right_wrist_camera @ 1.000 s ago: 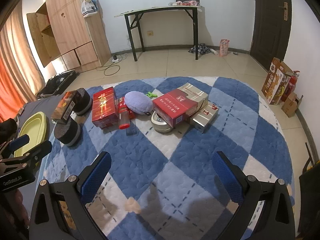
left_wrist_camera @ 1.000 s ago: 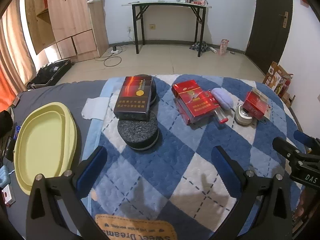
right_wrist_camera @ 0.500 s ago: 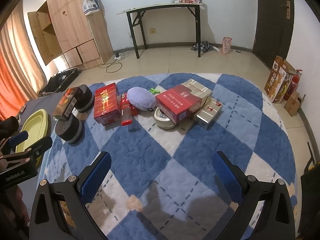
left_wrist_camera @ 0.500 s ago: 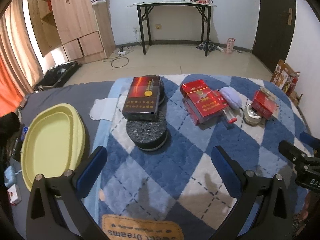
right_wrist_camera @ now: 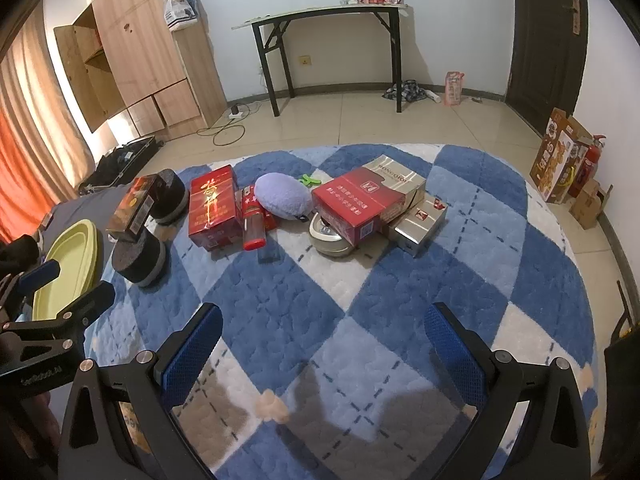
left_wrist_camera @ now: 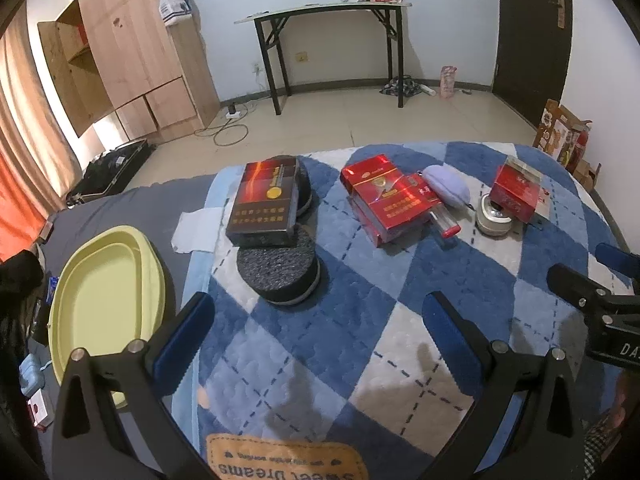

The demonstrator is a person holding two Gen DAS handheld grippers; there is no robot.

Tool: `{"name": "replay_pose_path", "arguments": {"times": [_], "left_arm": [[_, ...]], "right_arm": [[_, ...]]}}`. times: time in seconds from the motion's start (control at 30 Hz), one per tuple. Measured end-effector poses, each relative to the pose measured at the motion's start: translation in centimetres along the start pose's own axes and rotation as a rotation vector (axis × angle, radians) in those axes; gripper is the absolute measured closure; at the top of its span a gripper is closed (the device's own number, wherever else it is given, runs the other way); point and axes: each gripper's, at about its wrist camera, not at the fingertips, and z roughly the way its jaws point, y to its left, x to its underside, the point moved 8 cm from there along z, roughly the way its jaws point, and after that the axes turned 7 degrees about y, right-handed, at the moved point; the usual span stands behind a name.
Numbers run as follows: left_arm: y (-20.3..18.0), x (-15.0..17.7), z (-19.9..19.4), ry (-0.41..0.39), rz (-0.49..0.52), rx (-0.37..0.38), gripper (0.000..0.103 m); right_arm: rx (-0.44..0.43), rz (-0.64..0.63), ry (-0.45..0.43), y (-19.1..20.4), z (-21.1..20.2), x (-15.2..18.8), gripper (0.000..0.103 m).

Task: Organize rigid objects

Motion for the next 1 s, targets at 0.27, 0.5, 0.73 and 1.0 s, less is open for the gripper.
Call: {"name": "replay_pose_path", "arguments": {"times": [0.27, 0.5, 0.73, 1.0], "left_arm": [[0.4, -0.1, -0.3, 0.000, -0.062, 0.089, 0.000], [2.4, 0.3, 0.6, 0.044, -0.147, 0.062, 0.000], [3.2, 0.6, 0.8, 0.049, -0.143, 0.030, 0.000], [6.4, 0.5, 1.6, 0.101, -0.170, -0.001, 0.000]], "right_arm": [[-0.005, -0.003, -0.003, 0.1, -0.1, 0.0, 0.000], [-0.003, -0.003, -0.003, 0.1, -0.1, 0.0, 0.000], [-0.001, -0.006, -0.001, 0.2, 0.0, 0.0, 0.000], [-0.002, 0.009, 0.003, -0.5, 0.0, -0.1, 0.000]]}}
